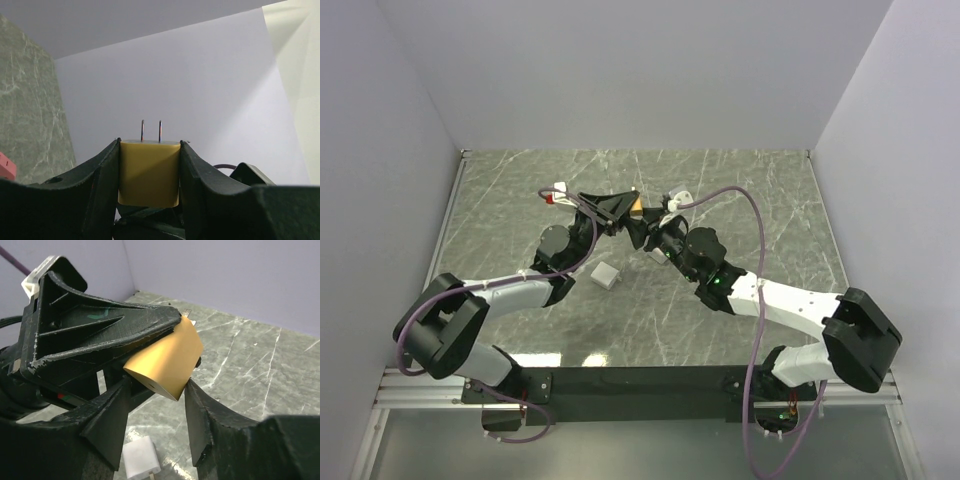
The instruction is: Insert the plug
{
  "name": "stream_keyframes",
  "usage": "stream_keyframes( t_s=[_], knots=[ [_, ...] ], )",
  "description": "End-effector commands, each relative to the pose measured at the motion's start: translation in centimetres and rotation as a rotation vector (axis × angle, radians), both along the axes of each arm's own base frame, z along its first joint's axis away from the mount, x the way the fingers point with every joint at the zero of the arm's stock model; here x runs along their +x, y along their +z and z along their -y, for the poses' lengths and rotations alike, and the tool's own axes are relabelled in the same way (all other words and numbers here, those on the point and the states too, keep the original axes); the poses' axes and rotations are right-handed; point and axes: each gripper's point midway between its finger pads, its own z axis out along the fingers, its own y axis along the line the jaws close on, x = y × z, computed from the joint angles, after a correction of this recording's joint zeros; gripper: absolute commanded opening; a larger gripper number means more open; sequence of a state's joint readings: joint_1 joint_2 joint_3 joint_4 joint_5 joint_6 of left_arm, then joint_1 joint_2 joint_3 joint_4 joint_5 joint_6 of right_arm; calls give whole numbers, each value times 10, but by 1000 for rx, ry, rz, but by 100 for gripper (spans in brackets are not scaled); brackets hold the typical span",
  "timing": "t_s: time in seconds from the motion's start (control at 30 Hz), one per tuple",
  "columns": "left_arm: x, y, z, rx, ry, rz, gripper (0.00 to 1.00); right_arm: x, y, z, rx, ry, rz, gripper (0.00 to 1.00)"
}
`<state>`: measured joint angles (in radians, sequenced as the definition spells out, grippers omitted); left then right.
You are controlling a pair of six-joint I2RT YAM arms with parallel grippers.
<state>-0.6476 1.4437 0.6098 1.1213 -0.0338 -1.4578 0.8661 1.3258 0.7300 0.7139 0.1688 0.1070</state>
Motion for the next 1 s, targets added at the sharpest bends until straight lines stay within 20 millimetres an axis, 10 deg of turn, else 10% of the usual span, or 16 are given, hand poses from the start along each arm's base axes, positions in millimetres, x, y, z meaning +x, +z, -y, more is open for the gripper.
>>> stream_keyframes(
  t_s=[0.0, 0.97],
  knots=[
    [-12, 24, 3, -70, -35, 66, 0, 6, 36, 3, 88, -48, 91, 52],
    [-15, 13, 8, -106, -71, -1, 0, 14, 82, 4, 106, -193, 347, 48]
  ],
)
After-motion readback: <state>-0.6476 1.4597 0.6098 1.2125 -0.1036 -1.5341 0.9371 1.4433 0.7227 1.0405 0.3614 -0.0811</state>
